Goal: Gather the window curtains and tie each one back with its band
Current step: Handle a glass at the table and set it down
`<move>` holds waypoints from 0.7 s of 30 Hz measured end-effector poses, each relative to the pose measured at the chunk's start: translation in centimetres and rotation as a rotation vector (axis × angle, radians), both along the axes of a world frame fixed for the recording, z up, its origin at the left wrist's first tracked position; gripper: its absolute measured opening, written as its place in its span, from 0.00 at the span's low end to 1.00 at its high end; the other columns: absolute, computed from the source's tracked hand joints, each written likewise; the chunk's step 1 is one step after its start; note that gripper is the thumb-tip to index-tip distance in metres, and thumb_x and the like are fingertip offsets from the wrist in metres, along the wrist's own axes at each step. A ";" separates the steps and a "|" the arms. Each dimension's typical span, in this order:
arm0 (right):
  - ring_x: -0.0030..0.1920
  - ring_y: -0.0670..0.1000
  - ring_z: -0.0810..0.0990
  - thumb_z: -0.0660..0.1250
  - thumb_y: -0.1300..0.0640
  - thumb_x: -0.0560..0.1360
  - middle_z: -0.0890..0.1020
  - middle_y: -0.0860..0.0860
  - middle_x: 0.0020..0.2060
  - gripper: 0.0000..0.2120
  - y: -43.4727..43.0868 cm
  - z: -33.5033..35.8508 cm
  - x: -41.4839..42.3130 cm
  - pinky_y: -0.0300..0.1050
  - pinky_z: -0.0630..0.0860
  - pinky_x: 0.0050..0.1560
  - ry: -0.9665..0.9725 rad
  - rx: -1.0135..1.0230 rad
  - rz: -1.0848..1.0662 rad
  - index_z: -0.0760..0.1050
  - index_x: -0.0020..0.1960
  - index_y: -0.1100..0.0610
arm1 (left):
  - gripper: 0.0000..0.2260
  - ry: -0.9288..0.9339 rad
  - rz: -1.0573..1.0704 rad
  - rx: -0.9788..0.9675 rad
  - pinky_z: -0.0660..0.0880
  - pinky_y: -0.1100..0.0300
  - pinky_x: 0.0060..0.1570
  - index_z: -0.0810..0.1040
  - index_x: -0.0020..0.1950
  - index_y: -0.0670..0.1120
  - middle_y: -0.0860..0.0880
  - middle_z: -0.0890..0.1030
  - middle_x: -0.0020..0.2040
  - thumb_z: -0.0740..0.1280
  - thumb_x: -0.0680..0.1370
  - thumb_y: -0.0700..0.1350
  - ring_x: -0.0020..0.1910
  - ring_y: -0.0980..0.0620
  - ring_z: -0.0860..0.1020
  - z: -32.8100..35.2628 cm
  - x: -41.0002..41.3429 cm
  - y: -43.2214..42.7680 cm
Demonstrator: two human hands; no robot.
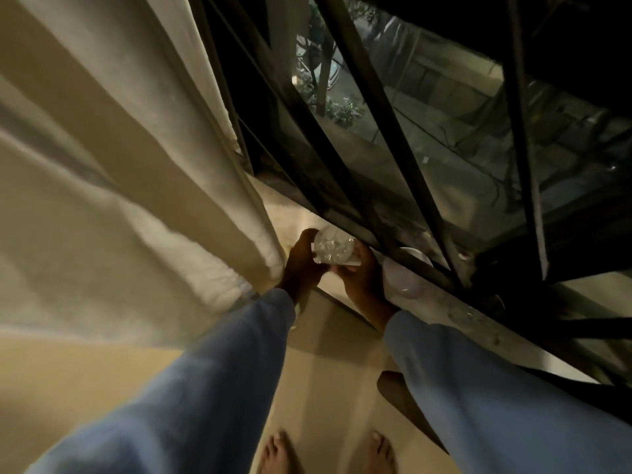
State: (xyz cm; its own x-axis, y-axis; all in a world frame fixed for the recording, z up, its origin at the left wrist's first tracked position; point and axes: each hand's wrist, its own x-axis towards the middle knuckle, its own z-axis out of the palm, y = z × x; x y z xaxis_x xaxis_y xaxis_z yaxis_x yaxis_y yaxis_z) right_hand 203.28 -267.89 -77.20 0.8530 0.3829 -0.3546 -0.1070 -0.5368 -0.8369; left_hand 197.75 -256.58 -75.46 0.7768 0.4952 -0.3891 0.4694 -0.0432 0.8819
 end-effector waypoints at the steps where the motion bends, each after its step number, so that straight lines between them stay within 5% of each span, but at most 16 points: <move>1: 0.59 0.50 0.78 0.73 0.62 0.74 0.80 0.52 0.59 0.22 -0.3 0.5 -0.9 0.45 0.76 0.62 0.004 0.036 0.003 0.73 0.66 0.57 | 0.25 -0.009 0.011 -0.007 0.73 0.72 0.42 0.66 0.68 0.46 0.51 0.73 0.60 0.71 0.73 0.36 0.60 0.49 0.73 0.6 -1.1 -0.4; 5: 0.56 0.40 0.75 0.76 0.63 0.71 0.78 0.43 0.56 0.25 -2.7 3.2 -5.0 0.24 0.73 0.52 -0.036 0.106 0.116 0.74 0.66 0.58 | 0.20 -0.043 0.026 0.031 0.72 0.75 0.45 0.68 0.61 0.47 0.54 0.75 0.53 0.71 0.74 0.36 0.54 0.54 0.73 4.1 -6.4 -2.1; 8: 0.59 0.47 0.79 0.73 0.65 0.73 0.80 0.47 0.58 0.23 -5.0 6.5 -8.3 0.25 0.74 0.51 0.049 0.070 0.182 0.73 0.67 0.59 | 0.22 -0.021 -0.014 0.039 0.75 0.66 0.53 0.67 0.62 0.50 0.54 0.74 0.56 0.71 0.73 0.35 0.54 0.56 0.74 7.5 -11.3 -3.7; 12: 0.53 0.62 0.83 0.66 0.60 0.78 0.84 0.59 0.53 0.13 -6.2 10.9 -12.1 0.44 0.81 0.41 0.240 0.108 0.100 0.80 0.61 0.60 | 0.26 -0.016 0.021 0.141 0.67 0.78 0.52 0.64 0.63 0.54 0.62 0.70 0.58 0.73 0.72 0.37 0.54 0.67 0.72 11.9 -16.3 -6.0; 14: 0.50 0.59 0.83 0.64 0.62 0.80 0.83 0.61 0.53 0.11 -6.2 15.1 -14.1 0.46 0.81 0.38 0.287 0.149 0.137 0.79 0.60 0.63 | 0.25 0.020 0.083 0.145 0.70 0.72 0.54 0.66 0.63 0.52 0.58 0.73 0.58 0.73 0.72 0.39 0.56 0.62 0.75 16.0 -19.0 -6.7; 17: 0.47 0.45 0.83 0.71 0.72 0.72 0.83 0.49 0.50 0.19 -6.5 19.8 -16.5 0.46 0.82 0.50 0.230 0.190 0.272 0.76 0.59 0.57 | 0.23 0.021 0.159 0.139 0.75 0.60 0.56 0.68 0.63 0.48 0.52 0.76 0.58 0.72 0.72 0.38 0.56 0.53 0.77 20.5 -22.3 -7.7; 21: 0.45 0.45 0.84 0.77 0.72 0.67 0.83 0.46 0.51 0.26 -6.5 26.1 -19.6 0.39 0.80 0.47 0.203 0.198 0.453 0.77 0.60 0.54 | 0.24 0.016 0.280 0.167 0.74 0.69 0.50 0.69 0.64 0.44 0.51 0.77 0.57 0.73 0.71 0.37 0.51 0.57 0.78 26.4 -27.1 -8.5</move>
State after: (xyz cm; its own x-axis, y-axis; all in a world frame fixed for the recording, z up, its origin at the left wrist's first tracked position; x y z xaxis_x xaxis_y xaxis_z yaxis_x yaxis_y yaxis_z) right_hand 183.73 -274.38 -51.11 0.5087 0.7730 -0.3790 -0.0720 -0.4005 -0.9135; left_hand 170.62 -265.05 -49.03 0.5963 0.7463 -0.2957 0.4969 -0.0539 0.8661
